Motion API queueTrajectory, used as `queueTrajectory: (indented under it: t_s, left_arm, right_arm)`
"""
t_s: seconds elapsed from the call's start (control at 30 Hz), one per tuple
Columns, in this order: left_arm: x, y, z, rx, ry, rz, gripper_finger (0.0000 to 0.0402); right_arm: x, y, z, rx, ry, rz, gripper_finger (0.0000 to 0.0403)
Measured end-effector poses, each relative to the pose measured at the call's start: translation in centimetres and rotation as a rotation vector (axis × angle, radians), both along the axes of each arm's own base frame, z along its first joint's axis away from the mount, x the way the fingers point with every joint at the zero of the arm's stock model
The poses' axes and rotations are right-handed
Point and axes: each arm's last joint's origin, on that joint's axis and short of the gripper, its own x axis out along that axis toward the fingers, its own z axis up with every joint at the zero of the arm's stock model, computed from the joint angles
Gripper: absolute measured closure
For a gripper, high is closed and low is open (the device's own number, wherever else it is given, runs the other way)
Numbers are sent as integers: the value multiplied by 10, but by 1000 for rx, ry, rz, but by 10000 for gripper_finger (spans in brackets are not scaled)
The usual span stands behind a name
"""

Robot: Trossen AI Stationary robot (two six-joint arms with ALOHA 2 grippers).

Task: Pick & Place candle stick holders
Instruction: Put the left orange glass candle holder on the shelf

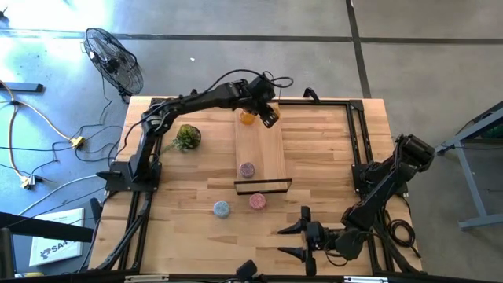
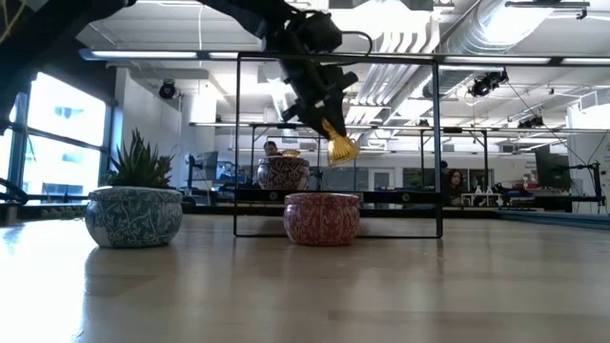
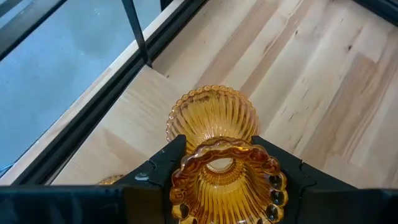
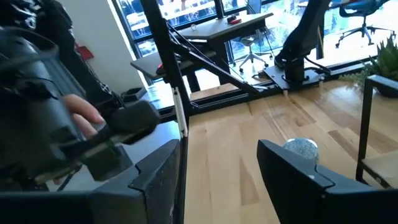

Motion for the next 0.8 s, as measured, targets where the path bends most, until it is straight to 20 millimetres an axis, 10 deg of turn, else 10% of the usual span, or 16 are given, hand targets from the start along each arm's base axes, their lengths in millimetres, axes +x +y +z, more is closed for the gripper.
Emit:
queueTrajectory:
  t_s: [0.8]
  left_arm:
    - [1,6,-26,-1,132,-10,251]
  right_arm:
    - [0,0,2,-28,-19,13,194]
